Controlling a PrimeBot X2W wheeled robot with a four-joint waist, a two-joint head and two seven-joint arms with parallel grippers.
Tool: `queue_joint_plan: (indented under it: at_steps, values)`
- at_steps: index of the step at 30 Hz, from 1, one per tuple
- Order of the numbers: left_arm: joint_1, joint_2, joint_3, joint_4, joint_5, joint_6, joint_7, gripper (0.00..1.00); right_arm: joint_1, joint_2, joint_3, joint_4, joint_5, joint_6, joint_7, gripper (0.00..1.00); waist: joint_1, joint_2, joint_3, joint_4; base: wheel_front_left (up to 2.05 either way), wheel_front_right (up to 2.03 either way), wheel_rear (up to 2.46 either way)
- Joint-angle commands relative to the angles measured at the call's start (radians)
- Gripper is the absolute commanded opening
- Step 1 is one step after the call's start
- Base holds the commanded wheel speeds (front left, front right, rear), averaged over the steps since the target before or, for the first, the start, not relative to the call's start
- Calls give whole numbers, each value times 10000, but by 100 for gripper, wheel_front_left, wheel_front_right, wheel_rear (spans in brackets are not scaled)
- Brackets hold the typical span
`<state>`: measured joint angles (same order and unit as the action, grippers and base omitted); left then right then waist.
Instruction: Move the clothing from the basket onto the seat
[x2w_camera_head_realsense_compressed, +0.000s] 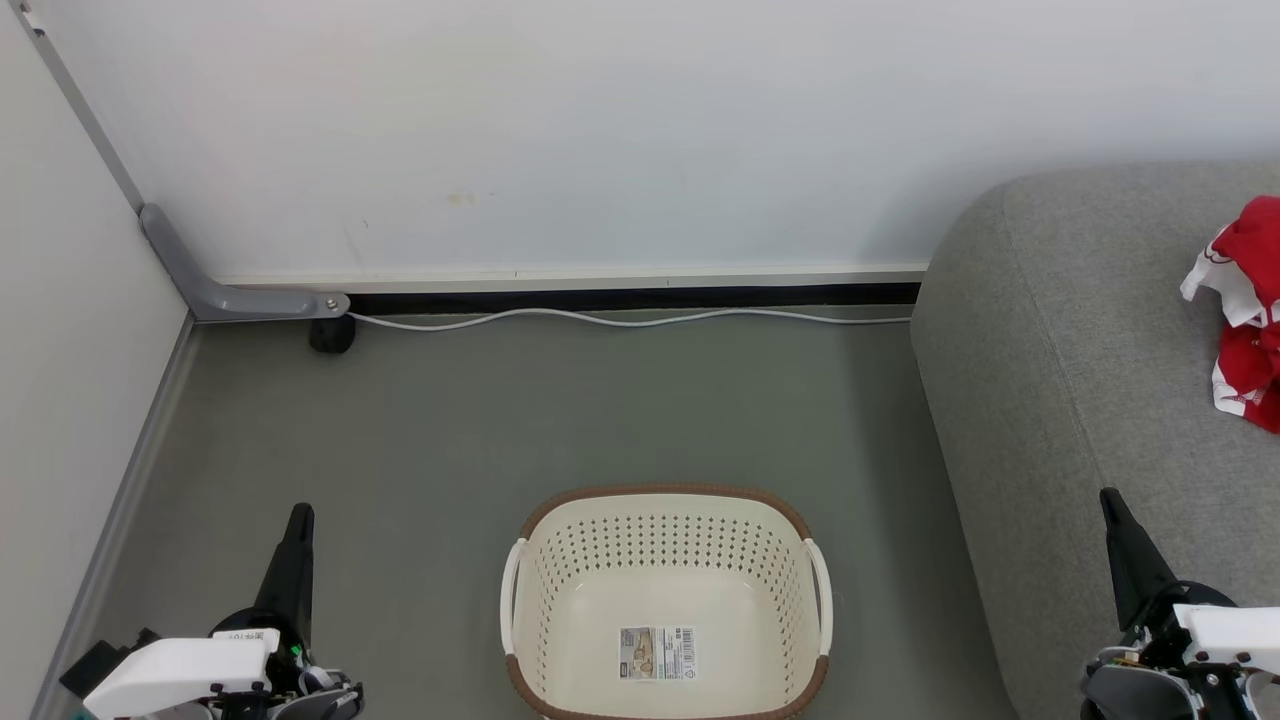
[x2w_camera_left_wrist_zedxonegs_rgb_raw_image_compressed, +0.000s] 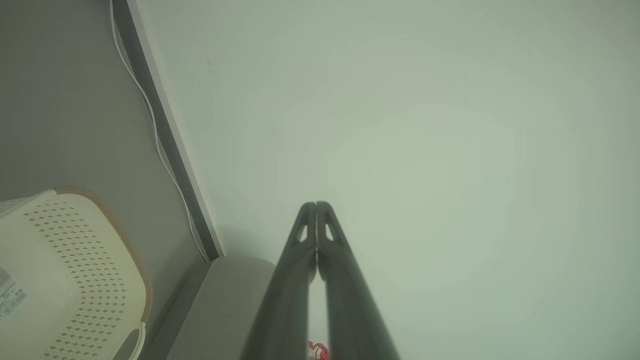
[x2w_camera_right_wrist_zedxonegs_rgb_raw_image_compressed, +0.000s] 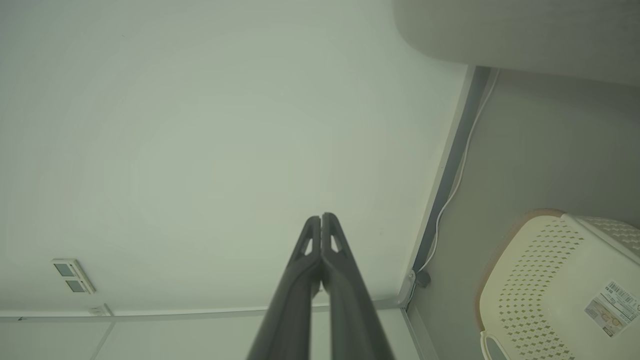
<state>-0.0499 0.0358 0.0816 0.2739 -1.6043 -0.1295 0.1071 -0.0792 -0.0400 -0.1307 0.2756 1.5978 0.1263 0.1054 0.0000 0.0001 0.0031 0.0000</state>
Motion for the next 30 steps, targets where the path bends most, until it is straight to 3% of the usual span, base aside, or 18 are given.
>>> queue_joint_plan:
  at_steps: [1, 30]
  values:
    - [-581, 145, 321, -289, -44, -12, 61, 0, -287, -102, 170, -309, 110, 44, 77, 0, 0, -1, 0, 0, 0, 0, 0]
    - [-581, 145, 321, -289, -45, -12, 60, 0, -287, -102, 171, -309, 110, 44, 77, 0, 0, -1, 0, 0, 0, 0, 0]
